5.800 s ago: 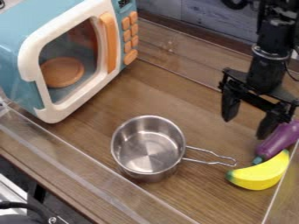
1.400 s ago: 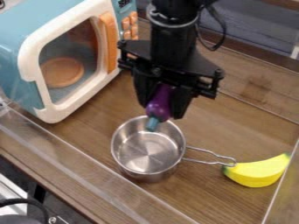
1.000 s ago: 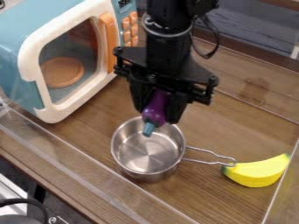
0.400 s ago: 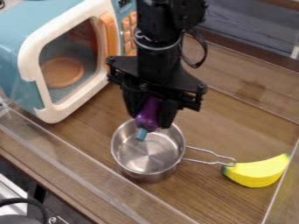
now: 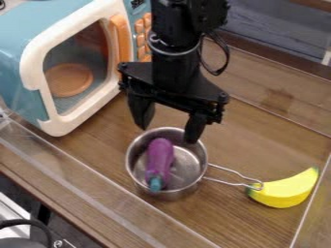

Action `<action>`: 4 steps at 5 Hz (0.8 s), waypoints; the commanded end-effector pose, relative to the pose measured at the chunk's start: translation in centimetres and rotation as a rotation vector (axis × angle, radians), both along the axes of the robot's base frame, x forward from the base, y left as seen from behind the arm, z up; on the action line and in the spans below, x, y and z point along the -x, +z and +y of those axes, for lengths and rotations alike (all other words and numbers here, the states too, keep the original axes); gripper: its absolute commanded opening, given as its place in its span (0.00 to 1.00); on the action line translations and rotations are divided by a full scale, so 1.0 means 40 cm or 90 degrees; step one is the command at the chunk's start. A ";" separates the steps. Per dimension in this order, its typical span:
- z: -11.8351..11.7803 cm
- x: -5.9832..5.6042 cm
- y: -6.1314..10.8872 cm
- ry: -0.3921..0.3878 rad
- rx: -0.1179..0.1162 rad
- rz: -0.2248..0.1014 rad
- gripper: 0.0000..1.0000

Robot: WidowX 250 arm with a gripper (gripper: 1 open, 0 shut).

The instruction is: Put the eggplant in the silver pot

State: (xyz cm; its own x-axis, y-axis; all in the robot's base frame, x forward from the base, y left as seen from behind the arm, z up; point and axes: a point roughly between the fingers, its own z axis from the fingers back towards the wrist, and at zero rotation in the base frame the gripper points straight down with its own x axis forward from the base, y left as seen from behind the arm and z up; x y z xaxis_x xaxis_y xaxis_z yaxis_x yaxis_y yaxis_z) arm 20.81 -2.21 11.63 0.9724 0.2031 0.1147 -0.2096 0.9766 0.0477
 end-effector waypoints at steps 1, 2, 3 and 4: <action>0.009 -0.018 0.014 0.015 0.003 -0.019 1.00; 0.013 -0.021 0.010 0.023 0.003 -0.019 1.00; 0.017 -0.025 0.007 0.030 0.004 -0.017 1.00; 0.021 -0.029 0.004 0.037 0.005 -0.017 1.00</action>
State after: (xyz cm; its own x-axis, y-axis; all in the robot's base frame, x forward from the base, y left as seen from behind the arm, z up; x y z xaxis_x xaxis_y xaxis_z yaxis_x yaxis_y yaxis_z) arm 21.25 -1.43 10.88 0.9615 0.2551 0.1017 -0.2610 0.9641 0.0494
